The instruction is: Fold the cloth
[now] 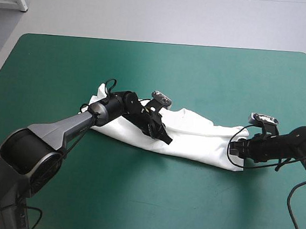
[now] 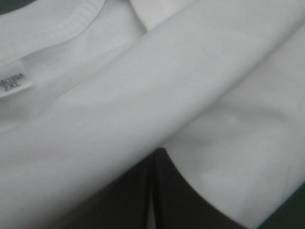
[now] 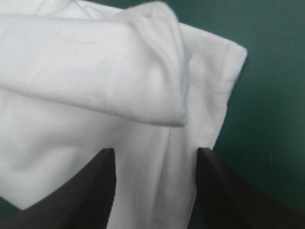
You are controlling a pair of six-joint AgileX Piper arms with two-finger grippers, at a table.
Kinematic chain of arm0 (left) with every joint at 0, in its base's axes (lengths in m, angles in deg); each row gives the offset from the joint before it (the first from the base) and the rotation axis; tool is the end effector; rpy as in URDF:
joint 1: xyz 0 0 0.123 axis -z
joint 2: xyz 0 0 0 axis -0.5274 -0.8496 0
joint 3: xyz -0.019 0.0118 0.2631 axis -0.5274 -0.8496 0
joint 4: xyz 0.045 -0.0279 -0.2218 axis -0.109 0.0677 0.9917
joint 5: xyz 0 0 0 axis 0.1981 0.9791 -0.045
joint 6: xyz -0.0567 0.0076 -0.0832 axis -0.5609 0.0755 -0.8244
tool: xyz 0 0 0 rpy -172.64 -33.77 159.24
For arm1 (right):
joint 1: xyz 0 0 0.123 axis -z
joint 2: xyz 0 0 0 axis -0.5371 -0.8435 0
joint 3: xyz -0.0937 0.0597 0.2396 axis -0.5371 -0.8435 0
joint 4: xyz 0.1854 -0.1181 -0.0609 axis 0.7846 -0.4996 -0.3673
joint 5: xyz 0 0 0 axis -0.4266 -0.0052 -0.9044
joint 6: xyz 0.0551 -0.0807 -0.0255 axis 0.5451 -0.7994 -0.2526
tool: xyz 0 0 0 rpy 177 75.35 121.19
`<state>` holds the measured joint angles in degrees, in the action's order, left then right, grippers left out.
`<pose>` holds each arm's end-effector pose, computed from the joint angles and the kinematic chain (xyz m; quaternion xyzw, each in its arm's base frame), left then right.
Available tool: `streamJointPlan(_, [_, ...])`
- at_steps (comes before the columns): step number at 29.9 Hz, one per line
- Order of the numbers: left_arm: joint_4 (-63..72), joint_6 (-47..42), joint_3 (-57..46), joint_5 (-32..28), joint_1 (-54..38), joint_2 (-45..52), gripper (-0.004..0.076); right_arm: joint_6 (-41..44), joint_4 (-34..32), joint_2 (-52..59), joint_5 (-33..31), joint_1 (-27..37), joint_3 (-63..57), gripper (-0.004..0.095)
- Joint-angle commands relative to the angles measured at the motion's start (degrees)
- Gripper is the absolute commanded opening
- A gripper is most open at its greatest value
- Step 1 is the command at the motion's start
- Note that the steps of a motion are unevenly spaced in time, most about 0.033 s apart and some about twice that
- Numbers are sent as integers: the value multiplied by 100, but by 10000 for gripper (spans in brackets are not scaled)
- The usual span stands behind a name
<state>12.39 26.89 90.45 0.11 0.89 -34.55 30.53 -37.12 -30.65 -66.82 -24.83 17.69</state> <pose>0.3055 -0.2395 0.1878 0.3667 0.8843 -0.2237 0.1828 0.2603 0.0097 0.1913 -0.0333 0.9611 0.1992 0.1883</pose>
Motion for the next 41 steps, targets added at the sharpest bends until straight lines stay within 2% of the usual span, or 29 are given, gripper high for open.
streamJointPlan(1, [92,6,102,-189,26,160,19,-158,128,114,-263,-7,106,440])
streamJointPlan(4, [92,6,102,-198,26,160,19,-158,128,106,-313,-7,106,379])
streamJointPlan(6, [92,6,102,-198,26,160,19,-189,167,106,-353,-7,106,266])
streamJointPlan(9, [92,6,102,-240,26,160,19,-334,338,106,-357,-7,106,11])
streamJointPlan(10, [92,-5,102,-243,26,160,19,-428,407,106,-331,-7,117,-14])
streamJointPlan(13, [92,-53,102,-243,26,160,19,-542,564,106,-304,-7,244,-15])
streamJointPlan(24, [79,-165,102,-325,26,230,19,-241,552,797,-976,-7,1390,-15])
streamJointPlan(29, [-78,-165,215,-371,-41,699,19,-113,601,1015,-1220,-156,1608,-15])
streamJointPlan(31, [-483,-386,439,-89,-120,940,19,15,601,1015,-1207,-390,1706,-15])
streamJointPlan(37, [-3227,-1671,1523,1315,-324,1848,19,413,497,763,-883,-1533,2298,-15])
streamJointPlan(41, [-4302,-1875,2140,2266,-635,2501,19,722,430,269,-794,-2255,3030,-15])
